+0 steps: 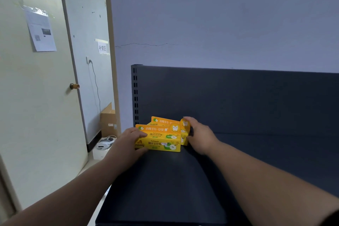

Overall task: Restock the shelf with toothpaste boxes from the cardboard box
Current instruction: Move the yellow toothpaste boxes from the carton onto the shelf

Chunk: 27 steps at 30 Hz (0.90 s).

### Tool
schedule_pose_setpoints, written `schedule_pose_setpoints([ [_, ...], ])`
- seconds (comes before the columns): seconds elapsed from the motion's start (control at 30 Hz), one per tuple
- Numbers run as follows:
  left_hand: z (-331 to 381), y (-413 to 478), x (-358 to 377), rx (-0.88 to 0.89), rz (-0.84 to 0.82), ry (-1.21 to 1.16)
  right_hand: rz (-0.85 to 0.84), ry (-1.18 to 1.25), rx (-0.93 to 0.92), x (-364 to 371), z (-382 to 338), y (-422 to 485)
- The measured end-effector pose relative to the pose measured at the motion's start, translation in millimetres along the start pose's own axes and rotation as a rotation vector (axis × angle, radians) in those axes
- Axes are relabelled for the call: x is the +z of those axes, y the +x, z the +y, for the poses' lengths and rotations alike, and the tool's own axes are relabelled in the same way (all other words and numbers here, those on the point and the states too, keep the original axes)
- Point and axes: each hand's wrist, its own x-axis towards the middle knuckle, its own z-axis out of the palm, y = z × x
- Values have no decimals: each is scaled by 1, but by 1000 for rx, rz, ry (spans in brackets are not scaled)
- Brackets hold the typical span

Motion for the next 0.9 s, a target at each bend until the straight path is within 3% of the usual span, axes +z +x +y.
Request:
schedule_pose_setpoints([
  [0.33, -1, -7, 1, 25, 23, 47, -102, 45, -67, 2, 2, 16],
  [0.53, 15, -5, -3, -9, 114, 40, -1, -5, -63, -16, 10, -1],
  [0.9, 172, -3, 30, 250, 105, -28, 160, -196, 22, -118, 73, -116],
])
